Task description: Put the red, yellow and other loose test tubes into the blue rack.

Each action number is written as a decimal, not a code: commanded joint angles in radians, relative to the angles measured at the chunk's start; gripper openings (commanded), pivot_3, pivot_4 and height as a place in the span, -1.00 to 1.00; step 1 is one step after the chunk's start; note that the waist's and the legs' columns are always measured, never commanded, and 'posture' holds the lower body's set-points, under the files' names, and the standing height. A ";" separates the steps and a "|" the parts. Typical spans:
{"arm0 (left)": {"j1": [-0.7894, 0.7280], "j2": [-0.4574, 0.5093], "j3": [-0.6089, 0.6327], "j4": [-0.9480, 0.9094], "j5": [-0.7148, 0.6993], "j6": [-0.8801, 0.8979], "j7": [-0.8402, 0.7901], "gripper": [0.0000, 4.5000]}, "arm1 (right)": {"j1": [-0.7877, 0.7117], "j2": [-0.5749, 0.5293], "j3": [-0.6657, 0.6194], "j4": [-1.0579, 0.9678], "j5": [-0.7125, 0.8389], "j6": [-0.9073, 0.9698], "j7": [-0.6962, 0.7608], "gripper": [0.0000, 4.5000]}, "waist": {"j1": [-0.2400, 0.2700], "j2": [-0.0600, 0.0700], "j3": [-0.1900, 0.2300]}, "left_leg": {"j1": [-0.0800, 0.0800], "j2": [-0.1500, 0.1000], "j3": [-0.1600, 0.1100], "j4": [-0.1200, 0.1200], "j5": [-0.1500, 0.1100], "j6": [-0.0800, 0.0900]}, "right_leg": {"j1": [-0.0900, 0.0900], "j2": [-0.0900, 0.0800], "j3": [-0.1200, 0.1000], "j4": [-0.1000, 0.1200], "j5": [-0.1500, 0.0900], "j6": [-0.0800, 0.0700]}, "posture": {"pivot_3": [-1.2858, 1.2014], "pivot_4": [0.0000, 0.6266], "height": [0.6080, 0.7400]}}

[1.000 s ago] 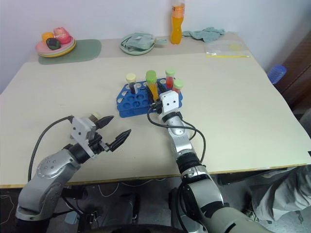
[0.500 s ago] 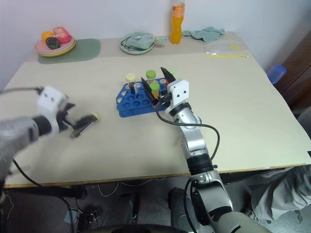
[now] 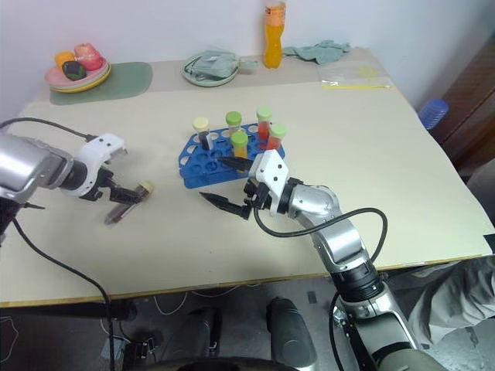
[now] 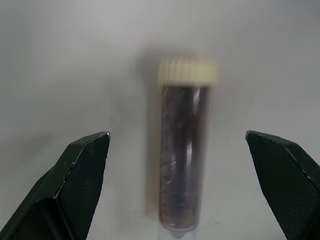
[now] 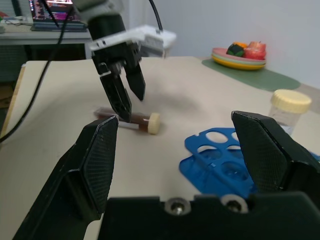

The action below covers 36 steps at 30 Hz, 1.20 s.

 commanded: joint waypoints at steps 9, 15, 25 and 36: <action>0.004 -0.011 0.022 0.062 0.095 -0.046 -0.062 -0.29 | 0.004 0.024 0.023 -0.058 -0.012 0.003 -0.016 0.80 | 0.007 -0.001 0.000 | 0.000 0.000 0.000 0.001 0.000 0.000 | 0.000 0.000 0.000 0.000 0.000 0.000 | 0.03 -0.52 1.00; 0.103 0.035 0.246 0.040 0.072 -0.061 -0.005 -0.29 | 0.010 0.030 0.018 -0.055 -0.003 0.009 -0.014 0.80 | 0.004 -0.002 0.001 | -0.001 0.000 0.000 0.001 0.000 0.000 | -0.001 -0.001 0.000 0.000 0.000 0.000 | 0.03 -0.52 1.00; 0.415 -0.443 0.881 -0.491 0.056 -0.640 0.488 -0.29 | 0.026 0.047 -0.011 -0.001 -0.005 0.003 -0.035 0.80 | 0.047 -0.006 0.000 | -0.002 0.000 0.000 0.004 0.000 0.000 | -0.001 -0.004 0.000 0.000 0.001 0.000 | 0.03 -0.52 1.00; 0.560 -0.954 0.362 -0.340 0.455 -1.260 0.844 -0.29 | 0.073 0.064 -0.063 0.115 -0.065 -0.054 -0.135 0.80 | 0.055 -0.006 -0.003 | 0.000 -0.002 0.002 0.004 0.000 0.000 | 0.001 -0.005 0.001 0.000 0.002 0.001 | 0.03 -0.52 1.00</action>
